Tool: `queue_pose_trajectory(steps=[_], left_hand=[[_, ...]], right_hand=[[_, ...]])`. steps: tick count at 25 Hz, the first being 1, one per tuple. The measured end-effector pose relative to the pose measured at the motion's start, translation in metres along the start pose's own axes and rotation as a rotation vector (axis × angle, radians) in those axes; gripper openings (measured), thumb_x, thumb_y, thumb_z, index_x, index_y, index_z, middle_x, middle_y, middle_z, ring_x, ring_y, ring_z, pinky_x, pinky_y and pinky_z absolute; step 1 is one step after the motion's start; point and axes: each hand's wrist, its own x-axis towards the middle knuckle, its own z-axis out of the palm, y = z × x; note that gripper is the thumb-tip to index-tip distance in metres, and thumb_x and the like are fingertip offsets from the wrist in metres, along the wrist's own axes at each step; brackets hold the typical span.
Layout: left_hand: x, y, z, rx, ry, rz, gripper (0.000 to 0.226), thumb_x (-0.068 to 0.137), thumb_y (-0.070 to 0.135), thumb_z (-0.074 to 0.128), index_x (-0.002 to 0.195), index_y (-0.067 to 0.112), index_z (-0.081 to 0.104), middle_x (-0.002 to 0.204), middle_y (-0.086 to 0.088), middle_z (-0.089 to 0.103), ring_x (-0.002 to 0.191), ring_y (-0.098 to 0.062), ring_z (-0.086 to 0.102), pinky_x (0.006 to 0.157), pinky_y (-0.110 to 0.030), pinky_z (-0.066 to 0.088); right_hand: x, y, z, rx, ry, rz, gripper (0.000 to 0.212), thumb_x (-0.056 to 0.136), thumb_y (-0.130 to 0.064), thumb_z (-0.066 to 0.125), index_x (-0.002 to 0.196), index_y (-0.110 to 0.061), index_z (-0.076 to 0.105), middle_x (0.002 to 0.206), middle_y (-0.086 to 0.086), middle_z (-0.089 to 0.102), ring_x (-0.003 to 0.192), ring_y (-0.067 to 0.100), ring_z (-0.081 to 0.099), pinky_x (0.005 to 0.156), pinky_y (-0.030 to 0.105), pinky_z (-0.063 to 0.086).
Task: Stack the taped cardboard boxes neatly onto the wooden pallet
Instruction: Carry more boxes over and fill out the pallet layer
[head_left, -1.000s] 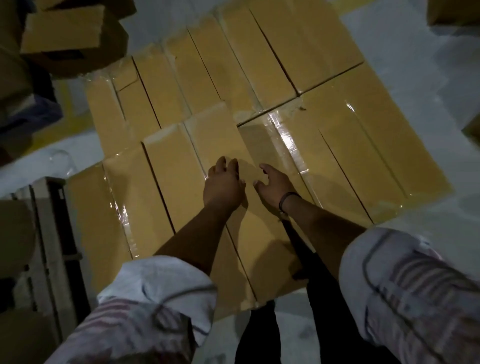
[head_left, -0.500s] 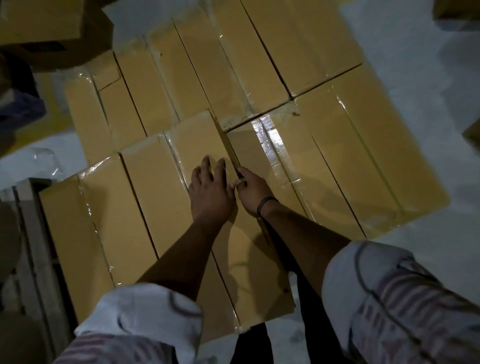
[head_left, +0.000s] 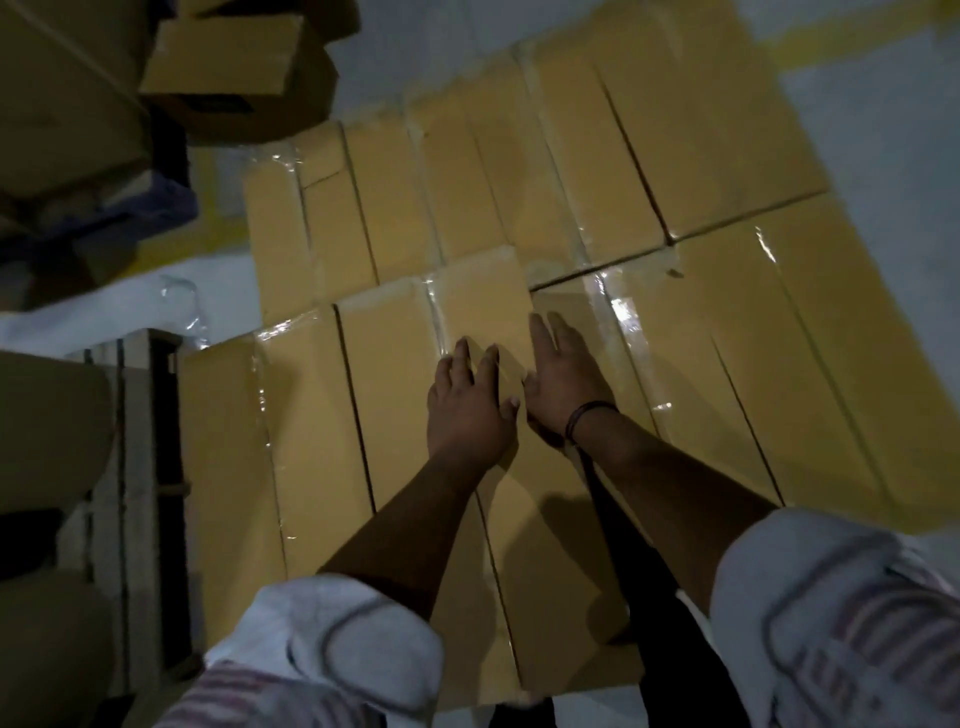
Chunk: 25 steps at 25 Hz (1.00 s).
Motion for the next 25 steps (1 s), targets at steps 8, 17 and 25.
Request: queue_pose_trajectory(steps=[8,17,25], left_hand=[[0.008,-0.086,-0.02,-0.026,-0.048,-0.205,0.097,0.085,0.079,0.054,0.16,0.049,-0.002,0.17,-0.006,-0.014,0.15,-0.055,-0.004,0.114,-0.077,0.012],[-0.005,-0.095,-0.009,-0.023,0.004,-0.204,0.097,0.087,0.079,0.05,0.16,0.047,-0.005,0.17,-0.004,-0.018,0.149,-0.058,-0.01,0.118,-0.069,0.013],[-0.059,-0.096,-0.004,-0.082,-0.132,-0.163,0.107,0.087,0.073,0.058,0.161,0.039,-0.011,0.168,-0.004,-0.026,0.15,-0.052,-0.015,0.12,-0.068,0.012]], right_hand=[[0.096,-0.075,-0.033,-0.09,-0.043,-0.05,0.09,0.092,-0.039,0.065,0.159,-0.029,0.007,0.166,0.007,-0.015,0.151,0.04,0.006,0.118,0.052,0.03],[0.082,-0.069,-0.02,-0.293,-0.062,-0.116,0.085,0.091,-0.039,0.067,0.157,-0.032,0.015,0.165,0.008,-0.02,0.15,0.045,-0.002,0.121,0.056,0.018],[0.002,-0.051,0.017,-0.266,-0.062,-0.047,0.077,0.09,-0.037,0.067,0.152,-0.035,0.021,0.165,0.002,-0.02,0.149,0.046,-0.012,0.12,0.06,0.015]])
